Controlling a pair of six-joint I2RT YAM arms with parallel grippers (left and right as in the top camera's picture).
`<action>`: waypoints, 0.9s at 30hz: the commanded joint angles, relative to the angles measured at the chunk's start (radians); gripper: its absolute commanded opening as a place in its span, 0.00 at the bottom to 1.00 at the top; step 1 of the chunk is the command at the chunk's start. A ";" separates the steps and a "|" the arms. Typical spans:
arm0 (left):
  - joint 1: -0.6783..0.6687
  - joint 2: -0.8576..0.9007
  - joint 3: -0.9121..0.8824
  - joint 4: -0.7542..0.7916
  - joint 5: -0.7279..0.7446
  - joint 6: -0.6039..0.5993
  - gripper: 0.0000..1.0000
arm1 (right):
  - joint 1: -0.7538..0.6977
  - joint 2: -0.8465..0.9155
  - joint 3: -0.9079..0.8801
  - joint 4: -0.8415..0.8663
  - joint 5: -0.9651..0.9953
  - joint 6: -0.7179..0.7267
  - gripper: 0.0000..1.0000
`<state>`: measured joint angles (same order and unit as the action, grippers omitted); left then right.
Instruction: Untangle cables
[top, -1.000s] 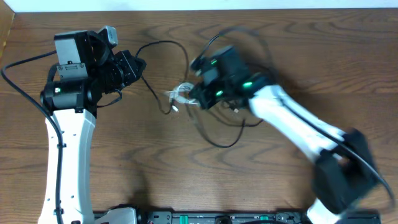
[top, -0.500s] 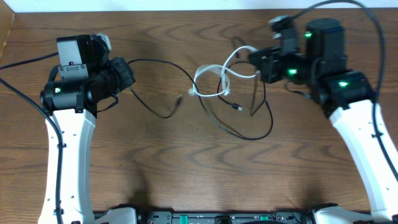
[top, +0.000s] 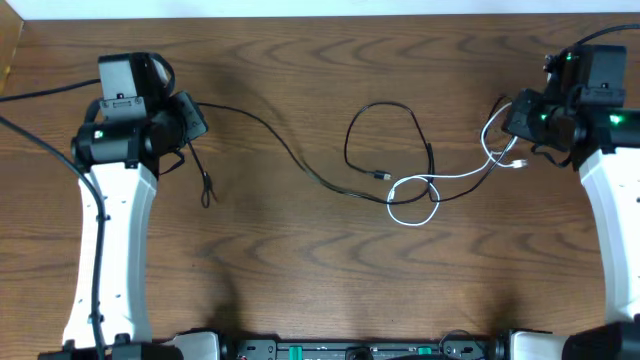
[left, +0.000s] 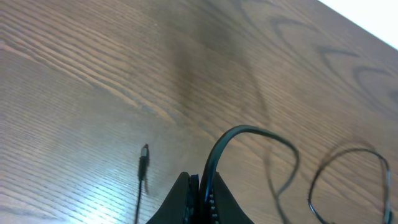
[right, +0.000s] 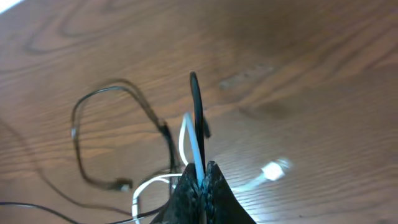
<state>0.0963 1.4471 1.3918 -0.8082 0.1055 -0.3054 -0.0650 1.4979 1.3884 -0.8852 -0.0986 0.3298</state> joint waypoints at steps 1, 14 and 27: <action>0.003 0.016 0.016 0.000 -0.021 0.030 0.07 | -0.005 0.037 0.008 0.011 -0.009 -0.024 0.01; -0.134 0.017 0.016 -0.063 0.413 0.345 0.50 | 0.045 0.071 0.008 0.162 -0.591 -0.296 0.01; -0.482 0.274 0.002 0.056 0.538 0.388 0.56 | -0.027 0.071 0.008 0.171 -0.660 -0.140 0.01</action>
<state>-0.3279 1.6333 1.3918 -0.8009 0.5461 0.0570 -0.0711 1.5646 1.3884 -0.7155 -0.6960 0.1555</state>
